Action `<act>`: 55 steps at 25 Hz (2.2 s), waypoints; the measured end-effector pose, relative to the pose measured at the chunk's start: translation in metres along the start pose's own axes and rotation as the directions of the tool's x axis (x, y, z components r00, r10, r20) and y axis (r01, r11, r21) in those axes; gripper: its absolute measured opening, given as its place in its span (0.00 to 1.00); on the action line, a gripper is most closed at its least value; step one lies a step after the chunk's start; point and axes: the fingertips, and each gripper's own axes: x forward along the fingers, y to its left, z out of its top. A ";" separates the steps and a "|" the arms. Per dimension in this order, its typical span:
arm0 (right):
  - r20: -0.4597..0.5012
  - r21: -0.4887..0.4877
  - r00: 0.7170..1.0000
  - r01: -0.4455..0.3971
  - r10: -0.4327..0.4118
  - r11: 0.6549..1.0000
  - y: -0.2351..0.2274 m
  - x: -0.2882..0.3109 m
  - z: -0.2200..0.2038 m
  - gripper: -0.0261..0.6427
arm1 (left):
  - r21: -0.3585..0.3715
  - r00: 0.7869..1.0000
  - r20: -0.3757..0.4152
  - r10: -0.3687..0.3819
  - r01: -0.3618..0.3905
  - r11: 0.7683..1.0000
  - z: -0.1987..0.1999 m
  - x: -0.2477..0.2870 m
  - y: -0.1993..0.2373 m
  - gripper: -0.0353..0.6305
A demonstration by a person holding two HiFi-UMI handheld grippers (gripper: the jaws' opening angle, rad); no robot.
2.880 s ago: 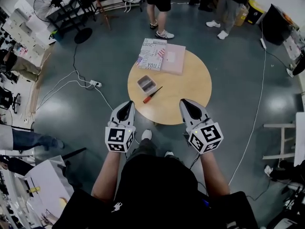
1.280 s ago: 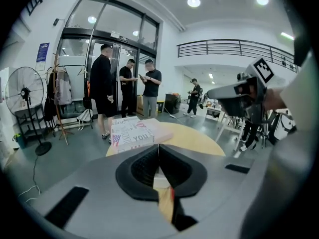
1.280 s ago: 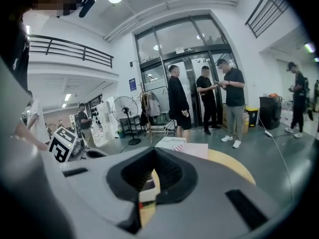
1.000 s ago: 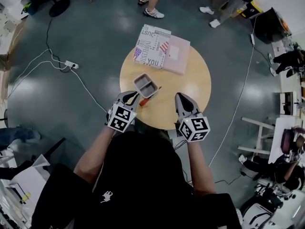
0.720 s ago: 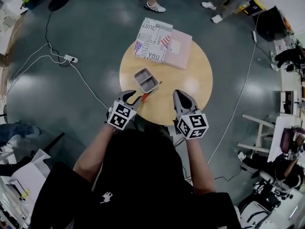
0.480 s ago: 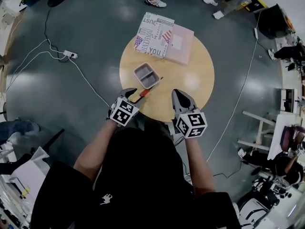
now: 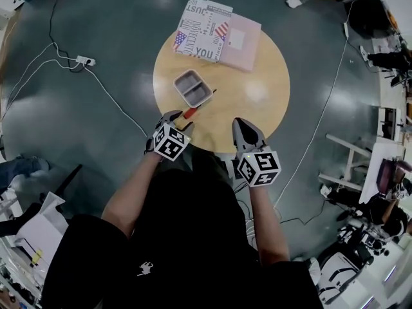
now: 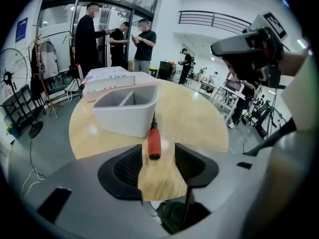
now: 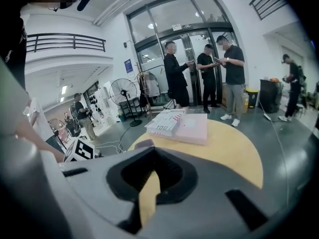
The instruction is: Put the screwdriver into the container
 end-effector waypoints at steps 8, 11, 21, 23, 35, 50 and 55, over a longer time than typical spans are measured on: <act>-0.025 0.026 1.000 0.004 -0.003 1.000 -0.010 -0.002 -0.013 0.04 | -0.010 0.998 -0.038 0.046 -0.047 0.999 -0.013 0.016 0.004 0.31; -0.025 0.036 1.000 0.002 -0.001 0.999 -0.009 -0.002 -0.015 0.04 | -0.012 0.998 -0.034 0.050 -0.050 0.999 -0.014 0.017 0.004 0.30; -0.033 0.055 0.999 0.000 0.002 0.998 -0.011 0.000 -0.019 0.04 | 0.018 0.997 -0.041 0.071 -0.071 0.997 -0.015 0.021 0.005 0.24; -0.033 0.057 0.999 0.001 0.000 0.998 -0.011 -0.001 -0.019 0.04 | 0.025 0.996 -0.038 0.075 -0.074 0.997 -0.015 0.021 0.005 0.22; -0.032 0.068 0.999 0.006 -0.004 0.998 -0.007 -0.001 -0.021 0.04 | 0.055 0.994 -0.033 0.102 -0.100 0.993 -0.019 0.019 0.007 0.20; -0.017 0.070 1.000 0.027 -0.026 0.997 -0.015 -0.005 -0.019 0.04 | 0.082 0.996 0.010 0.090 -0.091 0.992 -0.007 0.012 0.005 0.19; 0.016 0.069 1.000 0.020 -0.021 0.997 -0.014 -0.001 -0.005 0.04 | 0.119 0.997 0.054 0.063 -0.069 0.990 0.011 -0.005 0.000 0.19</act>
